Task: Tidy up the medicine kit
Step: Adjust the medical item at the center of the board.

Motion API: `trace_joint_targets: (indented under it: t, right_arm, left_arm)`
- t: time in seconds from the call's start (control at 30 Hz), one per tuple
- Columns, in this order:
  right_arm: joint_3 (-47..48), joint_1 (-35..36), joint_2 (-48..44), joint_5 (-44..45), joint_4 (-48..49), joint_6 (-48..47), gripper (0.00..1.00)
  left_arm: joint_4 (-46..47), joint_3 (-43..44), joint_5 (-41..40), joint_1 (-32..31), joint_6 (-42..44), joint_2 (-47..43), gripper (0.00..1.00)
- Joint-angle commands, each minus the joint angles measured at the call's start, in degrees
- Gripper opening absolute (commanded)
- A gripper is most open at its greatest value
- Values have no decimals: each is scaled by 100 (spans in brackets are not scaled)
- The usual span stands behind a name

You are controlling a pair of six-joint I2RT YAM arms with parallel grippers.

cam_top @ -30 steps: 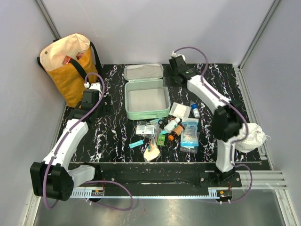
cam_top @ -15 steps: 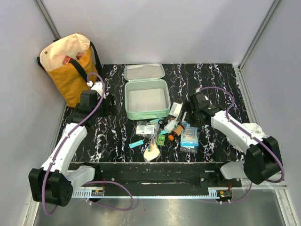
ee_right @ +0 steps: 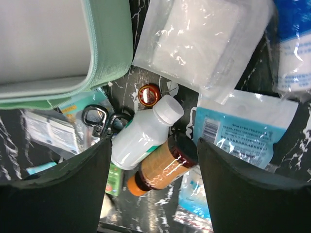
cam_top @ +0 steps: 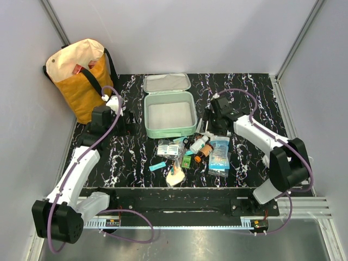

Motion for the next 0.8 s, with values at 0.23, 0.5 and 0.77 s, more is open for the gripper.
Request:
trace_joint_targets:
  t: [0.23, 0.5, 0.77]
  right_arm:
    - [-142, -418, 571, -1100, 556, -754, 74]
    - [-186, -418, 984, -1409, 988, -639, 74]
    - [-476, -409, 914, -1830, 1304, -87, 67]
  left_arm:
    - [388, -33, 454, -107, 162, -100, 99]
    - [388, -32, 524, -125, 162, -82, 99]
    - [353, -33, 419, -204, 188, -109, 99]
